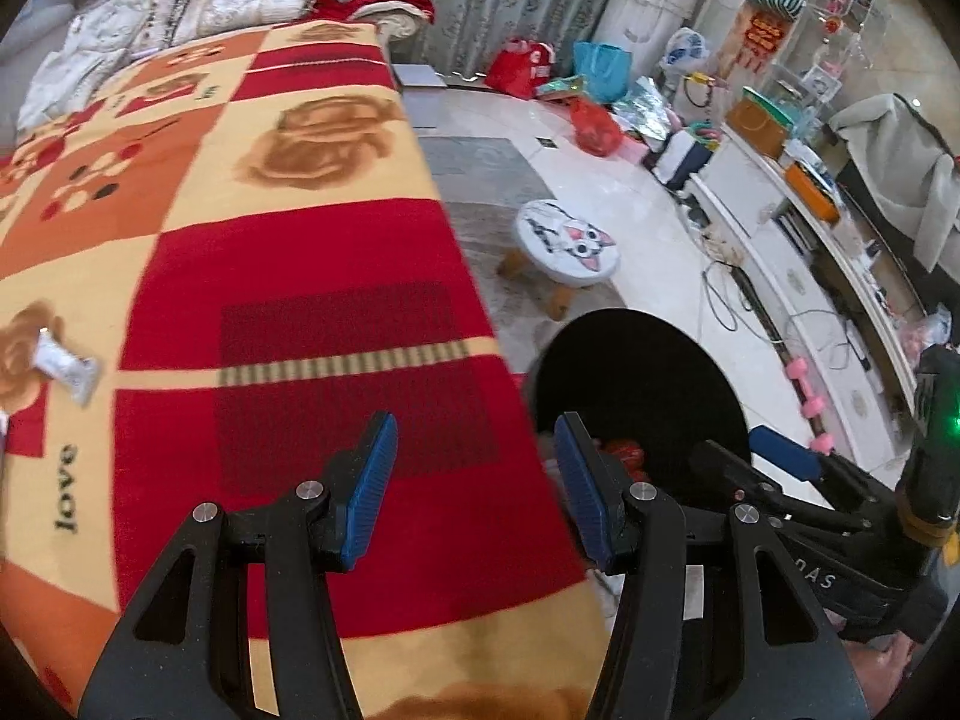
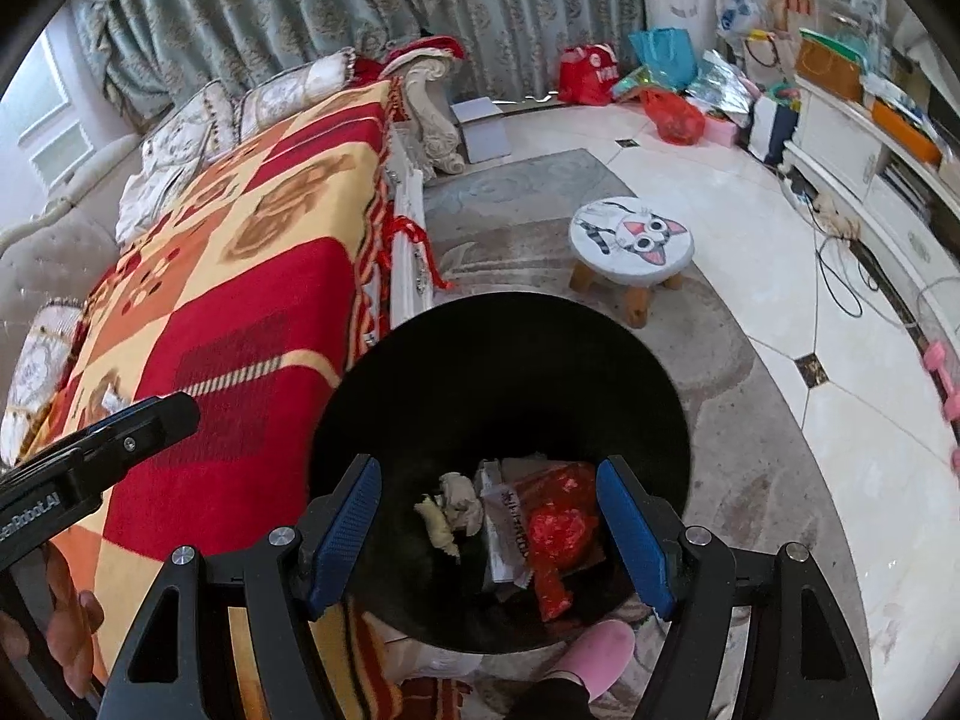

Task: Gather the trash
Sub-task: 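Move both tools back to the remaining trash on the bed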

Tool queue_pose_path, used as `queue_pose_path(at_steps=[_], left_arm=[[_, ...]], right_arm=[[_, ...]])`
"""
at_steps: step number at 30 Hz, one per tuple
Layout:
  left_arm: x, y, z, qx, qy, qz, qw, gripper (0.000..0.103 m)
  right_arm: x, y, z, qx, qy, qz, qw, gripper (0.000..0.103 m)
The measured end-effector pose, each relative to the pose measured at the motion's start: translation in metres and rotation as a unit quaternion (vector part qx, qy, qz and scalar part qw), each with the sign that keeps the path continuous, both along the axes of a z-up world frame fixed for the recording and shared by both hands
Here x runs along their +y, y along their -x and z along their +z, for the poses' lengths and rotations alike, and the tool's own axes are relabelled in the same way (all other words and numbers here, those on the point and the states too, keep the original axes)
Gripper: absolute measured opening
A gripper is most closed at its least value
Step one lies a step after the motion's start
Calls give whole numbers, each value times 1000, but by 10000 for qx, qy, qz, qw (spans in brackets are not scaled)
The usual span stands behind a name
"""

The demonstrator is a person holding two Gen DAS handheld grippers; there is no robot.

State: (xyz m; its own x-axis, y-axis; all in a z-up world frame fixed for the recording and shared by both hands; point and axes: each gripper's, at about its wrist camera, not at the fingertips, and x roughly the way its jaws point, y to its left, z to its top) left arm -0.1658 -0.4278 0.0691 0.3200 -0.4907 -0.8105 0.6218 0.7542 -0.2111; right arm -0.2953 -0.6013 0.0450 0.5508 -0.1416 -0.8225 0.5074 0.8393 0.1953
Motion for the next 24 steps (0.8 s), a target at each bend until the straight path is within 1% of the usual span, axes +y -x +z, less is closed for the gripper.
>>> queue_pose_path(at_steps=[3, 9, 16, 24], left_arm=[[15, -2, 2, -132, -106, 126, 9998, 53], [46, -10, 1, -267, -303, 355, 9986, 53], [90, -21, 0, -302, -448, 672, 9963, 53], [139, -35, 1, -313, -548, 1005, 9929, 53]], right_arm=[[15, -8, 2, 1, 29, 159, 9999, 72], [43, -24, 7, -34, 75, 451, 9989, 72], [83, -52, 8, -87, 36, 890, 9960, 72], [137, -86, 8, -47, 74, 1502, 9886, 72]])
